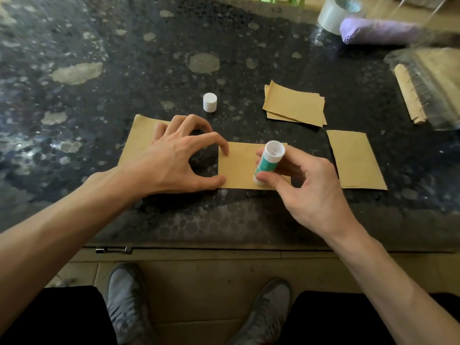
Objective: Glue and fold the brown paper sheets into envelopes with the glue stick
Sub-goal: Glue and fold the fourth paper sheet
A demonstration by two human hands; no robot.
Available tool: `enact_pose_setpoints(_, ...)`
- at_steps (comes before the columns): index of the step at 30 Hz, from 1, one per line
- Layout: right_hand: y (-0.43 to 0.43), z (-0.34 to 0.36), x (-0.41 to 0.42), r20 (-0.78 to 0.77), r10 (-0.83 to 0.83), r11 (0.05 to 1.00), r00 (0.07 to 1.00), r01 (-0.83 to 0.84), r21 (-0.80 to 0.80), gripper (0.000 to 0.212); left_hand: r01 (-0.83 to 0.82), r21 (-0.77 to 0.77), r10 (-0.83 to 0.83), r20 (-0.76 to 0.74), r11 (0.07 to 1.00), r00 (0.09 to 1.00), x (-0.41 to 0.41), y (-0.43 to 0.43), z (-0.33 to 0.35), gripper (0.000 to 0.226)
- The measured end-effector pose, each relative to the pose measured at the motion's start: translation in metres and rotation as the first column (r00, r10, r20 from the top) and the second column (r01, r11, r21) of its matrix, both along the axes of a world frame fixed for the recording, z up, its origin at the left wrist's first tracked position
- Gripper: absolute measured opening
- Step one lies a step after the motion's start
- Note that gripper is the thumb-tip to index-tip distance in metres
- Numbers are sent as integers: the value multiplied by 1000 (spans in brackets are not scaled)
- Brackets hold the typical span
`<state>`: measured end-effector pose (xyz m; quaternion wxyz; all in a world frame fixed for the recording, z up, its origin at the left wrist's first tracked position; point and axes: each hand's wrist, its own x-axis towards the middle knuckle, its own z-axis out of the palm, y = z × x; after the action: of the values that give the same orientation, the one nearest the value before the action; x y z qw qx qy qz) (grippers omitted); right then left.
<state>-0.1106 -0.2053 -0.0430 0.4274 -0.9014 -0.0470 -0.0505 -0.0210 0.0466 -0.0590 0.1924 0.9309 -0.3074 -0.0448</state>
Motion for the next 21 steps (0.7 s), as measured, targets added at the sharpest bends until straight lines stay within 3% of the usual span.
enact_pose_setpoints(9, -6, 1, -3, -26, 106, 994, 994, -106, -6, 32, 11, -3, -11, -12, 1000, 1000, 1, 0, 0, 60)
enact_pose_setpoints(21, -3, 5, -14, 48, 6, 985, 999, 3, -173, 40, 12, 6, -12, -16, 1000, 1000, 1, 1, 0, 60)
